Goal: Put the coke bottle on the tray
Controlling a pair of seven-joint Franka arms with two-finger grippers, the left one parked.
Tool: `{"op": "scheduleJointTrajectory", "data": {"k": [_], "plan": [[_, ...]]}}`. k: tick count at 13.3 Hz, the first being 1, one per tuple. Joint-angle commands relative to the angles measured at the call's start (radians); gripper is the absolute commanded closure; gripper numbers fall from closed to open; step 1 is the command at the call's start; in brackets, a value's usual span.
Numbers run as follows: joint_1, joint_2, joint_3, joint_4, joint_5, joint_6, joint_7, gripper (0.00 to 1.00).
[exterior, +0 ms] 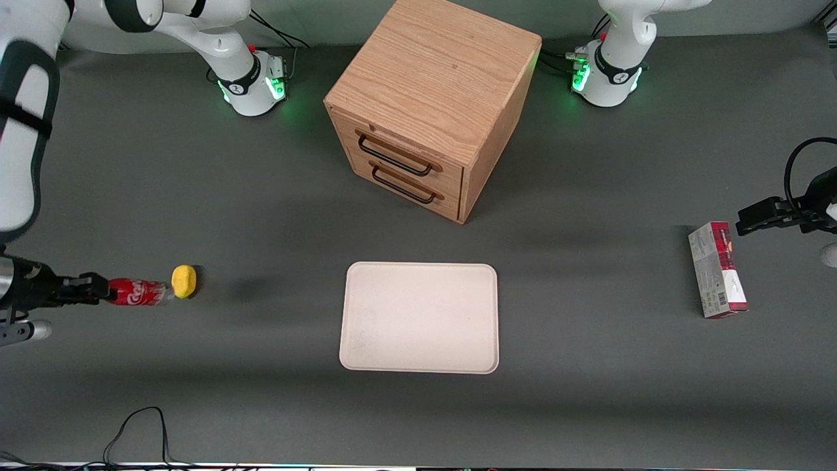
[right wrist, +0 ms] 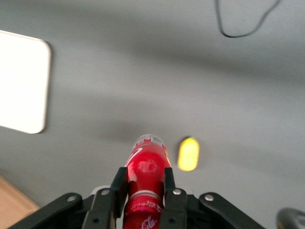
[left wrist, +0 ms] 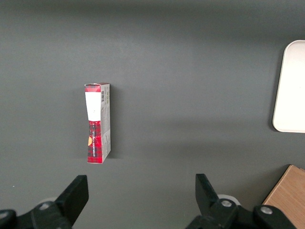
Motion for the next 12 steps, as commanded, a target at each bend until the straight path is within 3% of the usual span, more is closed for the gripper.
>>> {"op": "scheduleJointTrajectory", "data": {"k": [1,4,5,8,11,12], "plan": [[-0.008,-0.017,0.179,0.084,-0.104,-0.065,0.164,1.00],[-0.008,-0.002,0.382,0.116,-0.158,-0.038,0.389,1.00],[-0.005,0.024,0.461,0.116,-0.213,0.020,0.492,1.00],[-0.004,0.166,0.710,0.113,-0.477,0.180,0.687,1.00],[0.012,0.297,0.740,0.099,-0.529,0.364,0.724,1.00],[0.020,0.341,0.743,0.098,-0.595,0.416,0.724,1.00]]}}
